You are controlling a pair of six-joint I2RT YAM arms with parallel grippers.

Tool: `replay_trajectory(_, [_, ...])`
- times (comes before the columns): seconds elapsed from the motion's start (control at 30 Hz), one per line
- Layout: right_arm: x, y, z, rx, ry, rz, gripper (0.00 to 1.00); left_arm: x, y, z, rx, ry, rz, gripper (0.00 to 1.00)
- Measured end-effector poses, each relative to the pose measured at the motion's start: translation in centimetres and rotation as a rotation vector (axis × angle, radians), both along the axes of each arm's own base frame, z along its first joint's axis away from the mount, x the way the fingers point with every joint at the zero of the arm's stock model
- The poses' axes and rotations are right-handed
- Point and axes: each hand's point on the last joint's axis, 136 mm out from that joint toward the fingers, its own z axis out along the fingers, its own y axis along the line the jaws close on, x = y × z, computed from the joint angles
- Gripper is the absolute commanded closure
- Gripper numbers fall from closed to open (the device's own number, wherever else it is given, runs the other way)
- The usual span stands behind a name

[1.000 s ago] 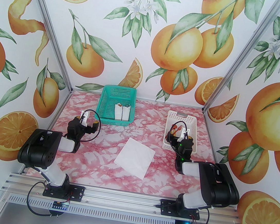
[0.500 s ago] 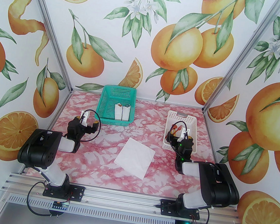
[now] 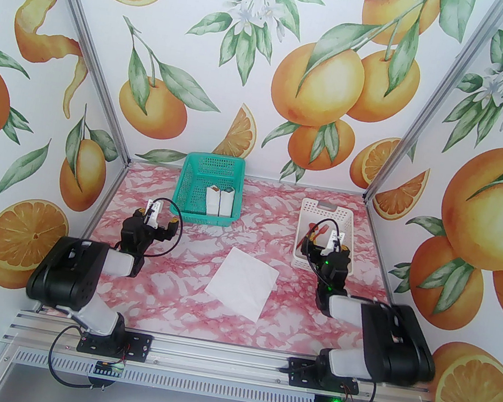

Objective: Place the utensils on the paper napkin and roll it up

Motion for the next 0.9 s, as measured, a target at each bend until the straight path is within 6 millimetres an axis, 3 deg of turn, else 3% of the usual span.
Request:
replay_trajectory(0.13, [-1.3,-0.7,3.0,0.002,-0.049,-0.035,0.00,-0.9,-0.7,4.4,0.019,-0.093,0.002,0.00])
replay_trajectory(0.3, [-3.3,-1.1,4.4,0.035,-0.032,-0.054,0.00,-2.4,-0.8,8.4,0.003,-0.131,0.026,0.00])
replay_trajectory(0.47, [-4.9,-1.1,6.5,0.091,0.011,-0.058,0.00,-2.7,-1.0,12.7,-0.105,-0.107,0.035,0.00])
replay_trajectory(0.6, [-5.8,-0.4,9.6,0.159,0.023,-0.021,0.00,-2.7,-1.7,15.8,-0.244,-0.053,0.018,0.00])
replay_trajectory(0.73, [-6.9,0.9,11.2,0.237,0.077,0.039,0.00,-3.0,-3.4,16.3,-0.358,0.064,-0.041,0.00])
replay_trajectory(0.9, [-8.4,2.8,10.3,0.331,0.220,0.111,0.00,-4.2,-5.9,14.0,-0.429,0.271,-0.143,0.00])
